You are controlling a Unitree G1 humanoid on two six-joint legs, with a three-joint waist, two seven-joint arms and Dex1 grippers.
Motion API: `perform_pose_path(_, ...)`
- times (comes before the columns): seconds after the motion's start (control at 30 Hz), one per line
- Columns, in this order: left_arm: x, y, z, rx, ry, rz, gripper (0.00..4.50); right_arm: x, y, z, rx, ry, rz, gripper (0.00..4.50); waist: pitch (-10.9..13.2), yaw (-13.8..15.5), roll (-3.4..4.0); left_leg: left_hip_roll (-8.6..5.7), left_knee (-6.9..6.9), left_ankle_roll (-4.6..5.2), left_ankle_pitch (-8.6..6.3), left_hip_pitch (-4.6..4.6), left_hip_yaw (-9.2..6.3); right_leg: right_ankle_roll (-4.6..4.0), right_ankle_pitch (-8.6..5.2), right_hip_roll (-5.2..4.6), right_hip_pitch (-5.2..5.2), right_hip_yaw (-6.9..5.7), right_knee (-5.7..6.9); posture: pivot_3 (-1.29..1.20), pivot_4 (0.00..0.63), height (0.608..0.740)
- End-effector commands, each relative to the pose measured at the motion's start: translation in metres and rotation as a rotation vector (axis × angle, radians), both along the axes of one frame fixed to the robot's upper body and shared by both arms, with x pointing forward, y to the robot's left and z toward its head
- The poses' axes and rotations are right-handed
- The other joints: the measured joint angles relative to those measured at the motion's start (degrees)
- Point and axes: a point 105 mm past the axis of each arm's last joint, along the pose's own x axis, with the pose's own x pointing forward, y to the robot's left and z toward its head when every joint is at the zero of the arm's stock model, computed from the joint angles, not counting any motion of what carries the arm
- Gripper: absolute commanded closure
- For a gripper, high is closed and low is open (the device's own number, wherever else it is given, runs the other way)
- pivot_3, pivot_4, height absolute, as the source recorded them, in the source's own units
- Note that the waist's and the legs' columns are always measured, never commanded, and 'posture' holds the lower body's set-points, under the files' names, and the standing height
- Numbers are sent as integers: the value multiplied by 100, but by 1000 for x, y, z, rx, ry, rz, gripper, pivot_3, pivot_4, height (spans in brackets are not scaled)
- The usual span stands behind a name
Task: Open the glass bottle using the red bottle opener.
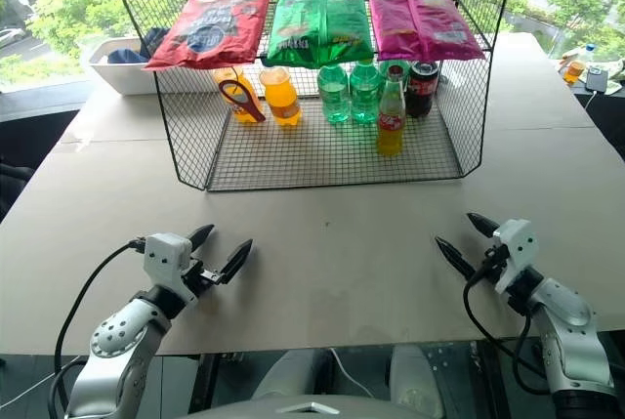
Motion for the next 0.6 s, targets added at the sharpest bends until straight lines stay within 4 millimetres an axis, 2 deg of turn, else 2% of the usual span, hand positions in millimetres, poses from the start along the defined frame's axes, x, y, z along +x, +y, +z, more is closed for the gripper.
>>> perform_pose_path(0.03,2,3,1,8,0,9,0,0,-2,10,-10,-48,-1,112,0,0,0,0,0,0,0,0,0,0,0,0,0,0,0,0,150,740)
perform_pose_path(0.6,10,1,5,-16,-14,12,0,-2,-5,7,-18,-52,-20,112,0,23,1,-1,7,-9,6,2,-3,1,1,0,1,-5,3,0,150,740)
